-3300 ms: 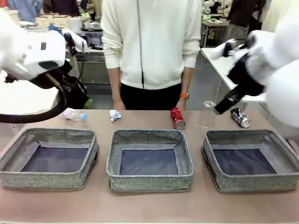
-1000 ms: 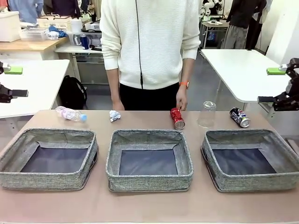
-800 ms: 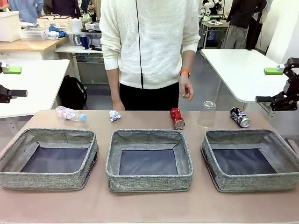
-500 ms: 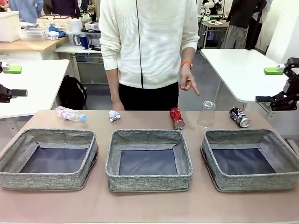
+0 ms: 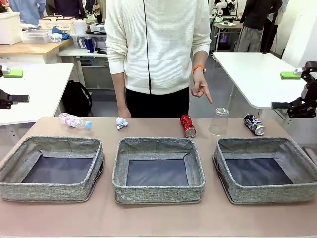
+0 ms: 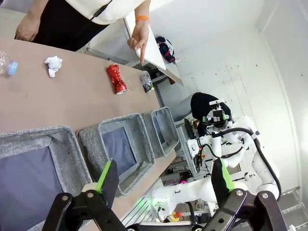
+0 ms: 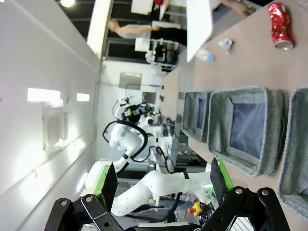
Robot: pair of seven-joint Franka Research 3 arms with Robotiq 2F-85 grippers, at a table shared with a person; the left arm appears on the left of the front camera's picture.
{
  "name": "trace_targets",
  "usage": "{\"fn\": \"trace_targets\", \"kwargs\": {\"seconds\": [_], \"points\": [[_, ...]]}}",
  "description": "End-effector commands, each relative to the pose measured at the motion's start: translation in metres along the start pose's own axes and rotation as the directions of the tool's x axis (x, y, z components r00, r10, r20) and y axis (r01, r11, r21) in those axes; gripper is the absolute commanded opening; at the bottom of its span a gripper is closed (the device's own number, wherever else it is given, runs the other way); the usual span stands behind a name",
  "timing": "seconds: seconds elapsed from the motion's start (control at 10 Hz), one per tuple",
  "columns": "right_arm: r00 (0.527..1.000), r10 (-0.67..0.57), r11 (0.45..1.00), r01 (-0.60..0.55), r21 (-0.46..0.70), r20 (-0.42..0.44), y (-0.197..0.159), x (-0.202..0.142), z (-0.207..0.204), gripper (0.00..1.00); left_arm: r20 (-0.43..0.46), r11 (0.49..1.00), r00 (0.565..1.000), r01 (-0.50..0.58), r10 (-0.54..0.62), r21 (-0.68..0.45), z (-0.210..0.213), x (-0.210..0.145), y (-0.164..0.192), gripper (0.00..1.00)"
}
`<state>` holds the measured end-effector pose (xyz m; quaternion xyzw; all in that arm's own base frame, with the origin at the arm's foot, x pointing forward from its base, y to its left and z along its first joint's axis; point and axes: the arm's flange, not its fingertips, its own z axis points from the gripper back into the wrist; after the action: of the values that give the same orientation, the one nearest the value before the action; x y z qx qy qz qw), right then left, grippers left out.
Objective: Sort the waste into the appropriate baskets.
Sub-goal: Pick up the waste item pointed out by the person.
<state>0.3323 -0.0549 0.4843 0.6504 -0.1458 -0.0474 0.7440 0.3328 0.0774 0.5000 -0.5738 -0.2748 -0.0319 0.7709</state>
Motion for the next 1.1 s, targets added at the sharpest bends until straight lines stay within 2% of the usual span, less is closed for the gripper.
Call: {"fn": "trace_targets", "kwargs": {"seconds": [0.0,0.2,0.3,0.4,0.5,0.6,0.7,0.8,0.9,1.0], "points": [[1.000,0.007,1.000,-0.007,0.019,0.006,0.001,0.002,-0.001,1.00,0.007,1.000,1.000,0.019,-0.019,-0.021,-0.002,0.001,0.000,1.00],[1.000,0.000,1.000,0.000,0.000,0.000,0.000,0.000,0.000,1.00,0.007,1.000,1.000,0.019,-0.019,-0.021,-0.002,0.001,0.000,1.00],[0.995,0.098,0.980,-0.097,-0.172,0.001,-0.003,0.019,-0.013,1.00,0.007,1.000,1.000,0.019,-0.019,-0.021,-0.002,0.001,0.000,1.00],[0.911,0.389,0.906,-0.405,-0.122,-0.137,0.003,0.038,-0.026,1.00,0.007,1.000,1.000,0.019,-0.019,-0.021,-0.002,0.001,0.000,1.00],[0.747,0.606,0.775,-0.632,-0.012,-0.275,0.010,0.044,-0.033,1.00,0.007,1.000,1.000,0.019,-0.019,-0.021,-0.002,0.001,0.000,1.00],[0.493,0.805,0.569,-0.800,0.192,-0.330,0.019,0.042,-0.035,1.00,0.007,1.000,1.000,0.019,-0.019,-0.021,-0.002,0.001,0.000,1.00],[0.258,0.906,0.371,-0.866,0.335,-0.336,0.026,0.036,-0.031,1.00,0.007,1.000,1.000,0.019,-0.019,-0.021,-0.002,0.001,0.000,1.00],[0.087,0.911,0.288,-0.835,0.469,-0.403,0.031,0.028,-0.028,1.00,0.007,1.000,1.000,0.019,-0.019,-0.021,-0.002,0.001,0.000,1.00],[-0.008,0.889,0.225,-0.864,0.451,-0.457,0.038,0.017,-0.029,1.00,0.007,1.000,1.000,0.019,-0.019,-0.021,-0.002,0.001,0.000,1.00],[-0.026,0.857,0.174,-0.926,0.336,-0.515,0.051,-0.002,-0.032,1.00,0.007,1.000,1.000,0.019,-0.019,-0.021,-0.002,0.001,0.000,1.00]]}}
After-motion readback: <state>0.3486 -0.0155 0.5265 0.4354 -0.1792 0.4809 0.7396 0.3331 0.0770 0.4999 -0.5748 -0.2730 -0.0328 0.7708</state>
